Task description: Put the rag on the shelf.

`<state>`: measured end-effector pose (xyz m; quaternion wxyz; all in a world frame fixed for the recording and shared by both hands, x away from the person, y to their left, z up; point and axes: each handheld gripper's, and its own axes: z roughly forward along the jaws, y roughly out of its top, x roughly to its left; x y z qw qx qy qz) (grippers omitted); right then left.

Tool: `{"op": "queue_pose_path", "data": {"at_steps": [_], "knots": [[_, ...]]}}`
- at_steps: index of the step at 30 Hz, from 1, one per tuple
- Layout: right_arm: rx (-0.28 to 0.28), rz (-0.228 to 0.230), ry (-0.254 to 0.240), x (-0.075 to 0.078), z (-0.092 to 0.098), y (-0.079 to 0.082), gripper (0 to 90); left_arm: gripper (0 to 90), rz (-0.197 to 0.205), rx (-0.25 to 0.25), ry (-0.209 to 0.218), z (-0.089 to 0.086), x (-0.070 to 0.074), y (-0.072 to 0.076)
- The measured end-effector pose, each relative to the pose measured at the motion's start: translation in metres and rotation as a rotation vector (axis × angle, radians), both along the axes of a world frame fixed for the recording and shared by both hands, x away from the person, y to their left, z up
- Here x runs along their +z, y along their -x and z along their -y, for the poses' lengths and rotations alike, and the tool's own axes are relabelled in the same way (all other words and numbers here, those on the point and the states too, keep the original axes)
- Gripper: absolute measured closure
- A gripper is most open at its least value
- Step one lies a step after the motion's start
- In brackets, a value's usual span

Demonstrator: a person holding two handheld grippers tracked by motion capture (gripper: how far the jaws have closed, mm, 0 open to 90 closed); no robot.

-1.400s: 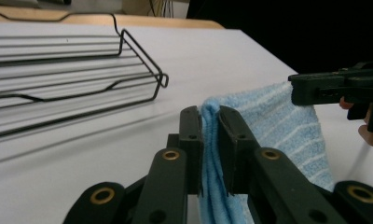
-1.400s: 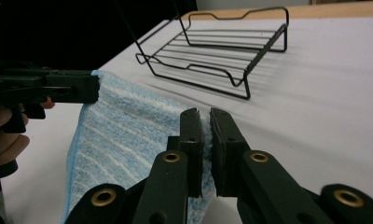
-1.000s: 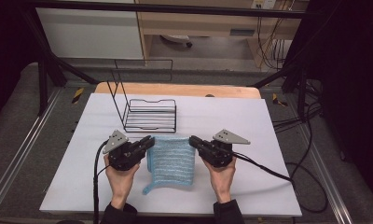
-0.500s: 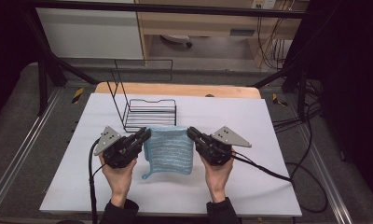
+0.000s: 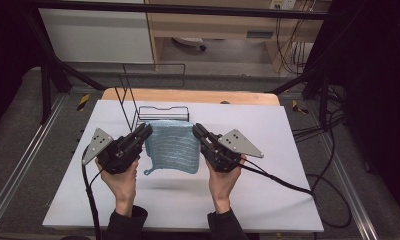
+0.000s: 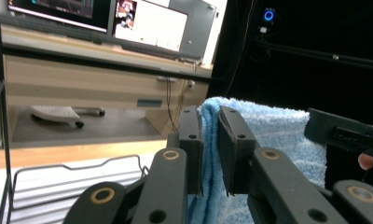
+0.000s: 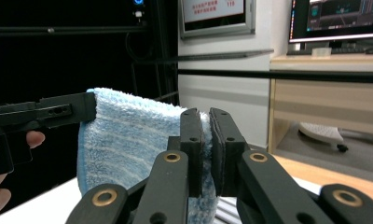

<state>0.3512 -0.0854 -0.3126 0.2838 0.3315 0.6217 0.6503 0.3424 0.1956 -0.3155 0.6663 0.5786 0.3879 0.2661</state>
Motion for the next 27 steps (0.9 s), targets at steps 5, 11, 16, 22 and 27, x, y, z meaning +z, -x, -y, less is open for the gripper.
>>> {"op": "queue_pose_path", "data": {"at_steps": [5,11,16,22,27], "knots": [[-0.001,0.017,-0.005,0.007,-0.004,0.000,85.2,79.9,0.030,0.013,0.010,-0.001,0.007,0.000],[-0.007,0.056,-0.008,0.023,-0.010,-0.005,85.2,79.9,0.061,0.028,0.018,-0.004,0.018,-0.004],[-0.015,0.078,-0.001,0.035,-0.016,-0.012,85.3,79.9,0.085,0.040,0.022,-0.008,0.027,-0.009],[-0.023,0.107,-0.005,0.048,-0.023,-0.019,85.2,79.8,0.109,0.045,0.041,-0.014,0.038,-0.013],[-0.028,0.124,-0.017,0.056,-0.027,-0.021,85.3,79.8,0.127,0.056,0.054,-0.016,0.046,-0.017]]}}
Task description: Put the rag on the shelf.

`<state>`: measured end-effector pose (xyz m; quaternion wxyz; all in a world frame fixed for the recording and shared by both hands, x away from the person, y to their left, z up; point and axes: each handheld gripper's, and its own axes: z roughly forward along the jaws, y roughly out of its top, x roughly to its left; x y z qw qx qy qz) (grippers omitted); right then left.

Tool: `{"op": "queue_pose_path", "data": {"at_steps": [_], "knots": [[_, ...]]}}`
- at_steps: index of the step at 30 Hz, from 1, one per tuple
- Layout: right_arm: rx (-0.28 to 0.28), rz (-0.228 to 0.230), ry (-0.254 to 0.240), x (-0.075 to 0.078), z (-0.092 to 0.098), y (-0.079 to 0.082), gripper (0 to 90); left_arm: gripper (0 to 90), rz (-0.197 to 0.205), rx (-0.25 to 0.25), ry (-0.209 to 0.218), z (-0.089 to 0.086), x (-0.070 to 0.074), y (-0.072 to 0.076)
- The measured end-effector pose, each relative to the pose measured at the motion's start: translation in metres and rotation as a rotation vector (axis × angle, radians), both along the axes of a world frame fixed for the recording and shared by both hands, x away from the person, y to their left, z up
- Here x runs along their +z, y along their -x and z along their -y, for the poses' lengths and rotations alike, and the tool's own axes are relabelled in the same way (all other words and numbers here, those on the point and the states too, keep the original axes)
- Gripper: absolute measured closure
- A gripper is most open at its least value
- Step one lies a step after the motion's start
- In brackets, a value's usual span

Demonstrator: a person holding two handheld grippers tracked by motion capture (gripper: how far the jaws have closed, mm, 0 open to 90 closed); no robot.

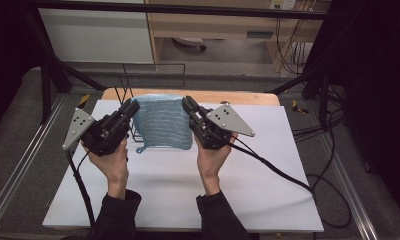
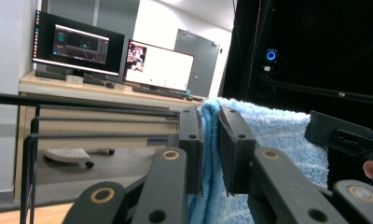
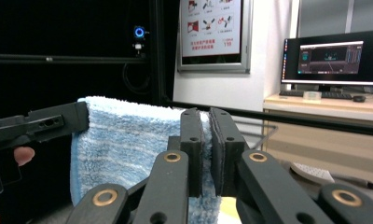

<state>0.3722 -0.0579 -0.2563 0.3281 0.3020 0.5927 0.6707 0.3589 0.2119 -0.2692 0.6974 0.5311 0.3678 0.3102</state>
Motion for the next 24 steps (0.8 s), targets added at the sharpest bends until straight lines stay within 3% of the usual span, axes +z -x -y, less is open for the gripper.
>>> {"op": "queue_pose_path", "data": {"at_steps": [24], "knots": [[-0.009,0.095,-0.019,0.047,-0.022,-0.015,85.3,79.6,0.071,0.044,0.029,-0.014,0.045,-0.017]]}}
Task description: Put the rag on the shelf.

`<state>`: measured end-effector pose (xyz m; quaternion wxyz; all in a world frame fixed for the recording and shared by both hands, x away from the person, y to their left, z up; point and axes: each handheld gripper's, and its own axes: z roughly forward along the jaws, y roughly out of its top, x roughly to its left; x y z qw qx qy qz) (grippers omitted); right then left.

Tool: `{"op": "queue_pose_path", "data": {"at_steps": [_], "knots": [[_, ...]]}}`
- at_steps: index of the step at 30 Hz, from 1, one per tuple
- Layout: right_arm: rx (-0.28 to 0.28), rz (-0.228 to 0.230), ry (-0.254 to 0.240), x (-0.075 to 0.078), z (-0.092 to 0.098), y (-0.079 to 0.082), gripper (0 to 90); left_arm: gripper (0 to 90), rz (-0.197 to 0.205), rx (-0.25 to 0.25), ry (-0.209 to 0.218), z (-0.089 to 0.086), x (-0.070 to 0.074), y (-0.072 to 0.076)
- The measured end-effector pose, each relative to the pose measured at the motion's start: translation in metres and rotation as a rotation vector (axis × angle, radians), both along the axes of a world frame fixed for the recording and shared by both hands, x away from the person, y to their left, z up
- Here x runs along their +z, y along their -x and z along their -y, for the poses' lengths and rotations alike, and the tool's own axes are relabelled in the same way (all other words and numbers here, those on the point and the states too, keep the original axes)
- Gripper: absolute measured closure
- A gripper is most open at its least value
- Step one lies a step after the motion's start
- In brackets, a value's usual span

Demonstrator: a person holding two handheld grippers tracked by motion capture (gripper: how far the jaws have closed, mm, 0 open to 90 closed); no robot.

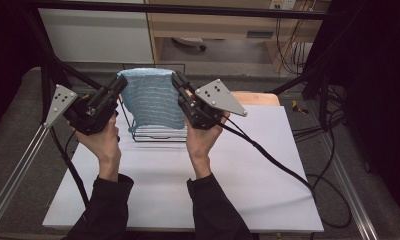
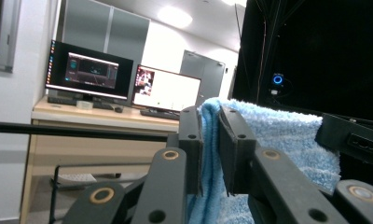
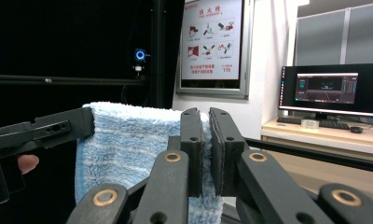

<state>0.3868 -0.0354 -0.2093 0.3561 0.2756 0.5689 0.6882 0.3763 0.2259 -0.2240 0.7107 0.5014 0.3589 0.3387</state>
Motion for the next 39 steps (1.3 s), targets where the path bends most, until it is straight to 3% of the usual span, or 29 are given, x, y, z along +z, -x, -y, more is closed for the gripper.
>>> {"op": "queue_pose_path", "data": {"at_steps": [24,33,39], "knots": [[-0.026,0.077,-0.044,0.035,-0.017,-0.025,85.3,79.5,0.076,0.032,0.019,-0.006,0.046,-0.019],[-0.039,0.100,-0.068,0.046,-0.017,-0.033,85.3,79.5,0.084,0.019,0.022,-0.004,0.060,-0.030],[-0.043,0.108,-0.056,0.050,-0.020,-0.038,85.3,79.5,0.078,0.009,0.029,-0.006,0.065,-0.042]]}}
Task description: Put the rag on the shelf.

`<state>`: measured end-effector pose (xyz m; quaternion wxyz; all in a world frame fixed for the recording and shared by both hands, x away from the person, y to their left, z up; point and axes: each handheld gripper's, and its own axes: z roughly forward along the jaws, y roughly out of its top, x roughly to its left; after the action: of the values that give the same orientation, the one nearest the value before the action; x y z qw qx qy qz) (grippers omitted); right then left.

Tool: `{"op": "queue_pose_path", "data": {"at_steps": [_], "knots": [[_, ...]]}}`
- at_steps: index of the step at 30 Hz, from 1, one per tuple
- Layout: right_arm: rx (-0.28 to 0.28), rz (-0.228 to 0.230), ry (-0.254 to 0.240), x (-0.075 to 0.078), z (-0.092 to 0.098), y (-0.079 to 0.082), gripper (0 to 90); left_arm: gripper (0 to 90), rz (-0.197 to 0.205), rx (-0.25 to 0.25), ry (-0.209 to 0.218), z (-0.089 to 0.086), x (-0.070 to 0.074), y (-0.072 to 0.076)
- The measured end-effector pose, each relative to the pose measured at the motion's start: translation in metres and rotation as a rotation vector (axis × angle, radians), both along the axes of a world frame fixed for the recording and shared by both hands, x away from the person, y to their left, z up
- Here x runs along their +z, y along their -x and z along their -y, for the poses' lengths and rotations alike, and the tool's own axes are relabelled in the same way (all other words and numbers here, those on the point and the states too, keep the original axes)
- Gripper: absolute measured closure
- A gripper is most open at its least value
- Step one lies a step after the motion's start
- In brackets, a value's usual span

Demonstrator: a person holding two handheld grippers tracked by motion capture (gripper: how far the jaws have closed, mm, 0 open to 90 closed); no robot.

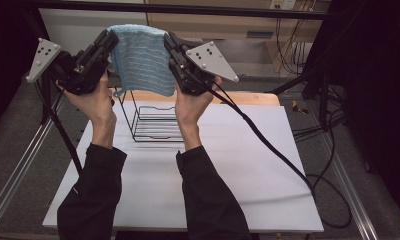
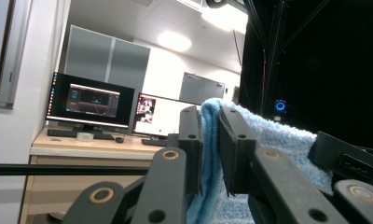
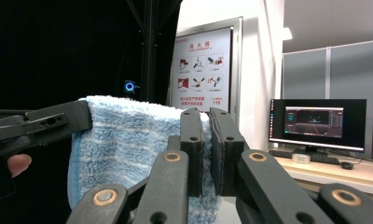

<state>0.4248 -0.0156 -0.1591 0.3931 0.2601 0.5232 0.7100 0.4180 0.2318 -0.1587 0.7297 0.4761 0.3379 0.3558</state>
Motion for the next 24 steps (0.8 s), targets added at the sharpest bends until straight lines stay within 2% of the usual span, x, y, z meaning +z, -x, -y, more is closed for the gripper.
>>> {"op": "queue_pose_path", "data": {"at_steps": [4,8,17,20,24], "knots": [[-0.008,0.009,0.001,0.002,-0.001,-0.002,85.3,79.5,0.004,-0.015,-0.002,-0.001,0.002,-0.007],[-0.019,0.006,0.007,0.004,-0.001,-0.009,85.3,79.5,0.007,-0.016,-0.030,-0.002,0.004,-0.015],[-0.054,-0.013,0.044,0.002,0.000,-0.031,85.3,79.5,-0.018,-0.019,-0.090,-0.001,0.005,-0.041],[-0.054,-0.016,0.046,0.002,0.000,-0.036,85.3,79.4,-0.031,-0.031,-0.082,-0.002,0.009,-0.047],[-0.059,-0.004,0.037,0.003,0.001,-0.039,85.2,79.3,-0.022,-0.038,-0.096,-0.001,0.015,-0.052]]}}
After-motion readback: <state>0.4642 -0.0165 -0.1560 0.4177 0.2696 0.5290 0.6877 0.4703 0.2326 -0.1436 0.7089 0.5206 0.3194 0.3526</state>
